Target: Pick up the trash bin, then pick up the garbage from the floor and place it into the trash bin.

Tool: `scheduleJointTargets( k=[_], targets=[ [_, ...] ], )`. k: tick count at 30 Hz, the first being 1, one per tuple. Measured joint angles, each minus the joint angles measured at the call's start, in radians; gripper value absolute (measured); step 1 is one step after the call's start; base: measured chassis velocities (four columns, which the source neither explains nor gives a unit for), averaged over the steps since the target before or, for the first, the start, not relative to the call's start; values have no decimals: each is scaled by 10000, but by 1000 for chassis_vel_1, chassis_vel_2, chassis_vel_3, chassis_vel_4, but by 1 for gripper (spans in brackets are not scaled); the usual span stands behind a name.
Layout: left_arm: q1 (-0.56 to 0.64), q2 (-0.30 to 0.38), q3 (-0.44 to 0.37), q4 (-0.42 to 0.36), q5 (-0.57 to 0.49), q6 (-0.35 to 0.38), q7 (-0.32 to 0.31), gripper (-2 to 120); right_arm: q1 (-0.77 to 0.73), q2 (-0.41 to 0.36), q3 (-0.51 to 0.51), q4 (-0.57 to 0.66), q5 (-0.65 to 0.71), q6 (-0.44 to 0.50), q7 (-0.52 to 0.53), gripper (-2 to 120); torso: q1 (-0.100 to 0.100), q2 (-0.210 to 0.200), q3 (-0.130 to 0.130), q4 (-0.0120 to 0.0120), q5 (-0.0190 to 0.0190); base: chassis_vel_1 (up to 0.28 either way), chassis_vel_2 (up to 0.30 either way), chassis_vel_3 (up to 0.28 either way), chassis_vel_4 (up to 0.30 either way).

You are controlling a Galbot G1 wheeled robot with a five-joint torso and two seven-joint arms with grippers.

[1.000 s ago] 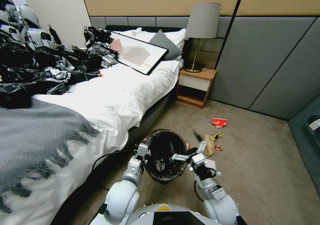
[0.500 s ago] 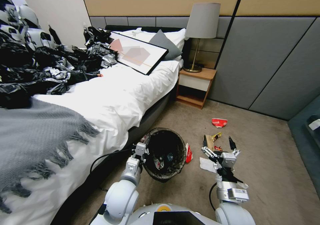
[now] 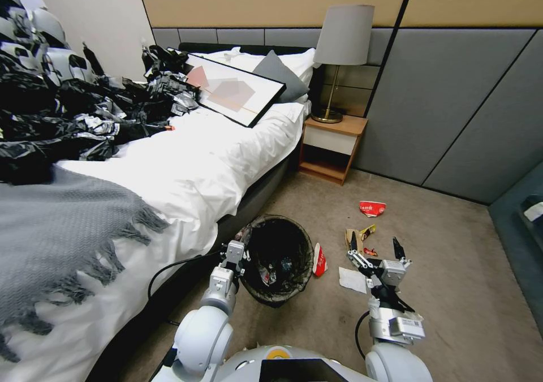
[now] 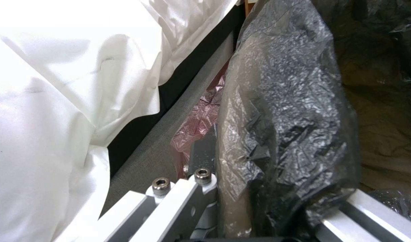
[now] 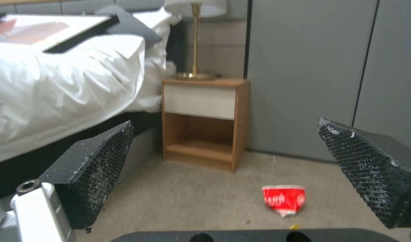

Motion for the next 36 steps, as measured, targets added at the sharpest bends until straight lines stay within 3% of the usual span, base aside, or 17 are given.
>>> scheduleJointTargets(
  k=[6, 9, 13, 36],
  targets=[
    [46, 17, 6, -35, 48, 0, 0, 1, 1019, -466, 181, -943, 638, -1188, -3, 100, 0, 0, 0, 1, 0, 0, 0, 0, 0],
    [47, 30, 15, -44, 60, 5, 3, 1, 1952, -841, 367, -2449, 1018, -1990, -85, 100, 0, 0, 1, 2, 1, 0, 0, 0, 0],
    [74, 53, 16, -67, 70, 11, 6, 1, 2514, -1040, 476, -3745, 1362, -2333, -174, 100, 0, -1, 1, 1, 2, 0, 0, 0, 0],
    [92, 119, -11, -75, 85, 82, 0, 1, 4315, -1476, 677, -8112, 1413, -2356, -191, 100, 0, 0, 0, 0, 1, 0, 0, 0, 0]
  ],
)
